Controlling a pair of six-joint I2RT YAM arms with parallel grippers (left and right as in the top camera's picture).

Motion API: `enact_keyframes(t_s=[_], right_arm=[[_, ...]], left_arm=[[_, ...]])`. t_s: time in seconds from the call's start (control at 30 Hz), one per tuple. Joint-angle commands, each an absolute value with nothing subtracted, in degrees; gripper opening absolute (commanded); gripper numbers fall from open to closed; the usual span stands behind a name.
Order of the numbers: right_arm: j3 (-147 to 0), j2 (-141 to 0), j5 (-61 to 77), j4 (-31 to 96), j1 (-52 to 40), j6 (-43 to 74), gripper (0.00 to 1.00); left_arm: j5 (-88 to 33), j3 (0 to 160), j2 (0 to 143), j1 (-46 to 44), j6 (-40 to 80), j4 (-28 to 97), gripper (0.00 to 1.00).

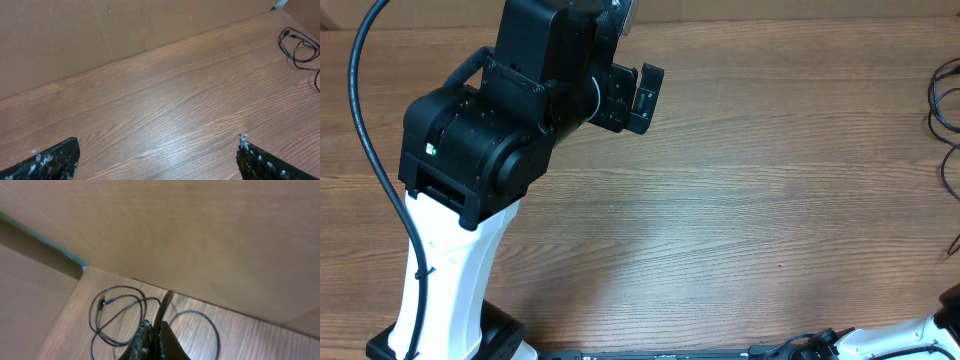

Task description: Untangle cables

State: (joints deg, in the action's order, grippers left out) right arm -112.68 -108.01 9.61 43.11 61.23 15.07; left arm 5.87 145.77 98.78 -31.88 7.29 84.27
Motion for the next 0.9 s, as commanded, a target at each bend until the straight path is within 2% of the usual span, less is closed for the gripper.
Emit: enact_keyframes(t_s=[0.0,0.47,0.87], right_arm=[[-108.86,-108.09,13.67,40.86,60.05,14.79,0.04],[-90.61,-113.71,13.61,30.46,57.36,14.92,0.04],[-82.17,-117.27,13.56,27.90,55.72,15.75,0.04]], left_arm=[[6.61,145.64,98.98,-31.83,6.42,84.23,1.00],[6.59,145.64,98.98,-31.83,6.70,85.89,1.00],[6.59,145.64,98.98,-31.83,6.83,85.91,1.00]])
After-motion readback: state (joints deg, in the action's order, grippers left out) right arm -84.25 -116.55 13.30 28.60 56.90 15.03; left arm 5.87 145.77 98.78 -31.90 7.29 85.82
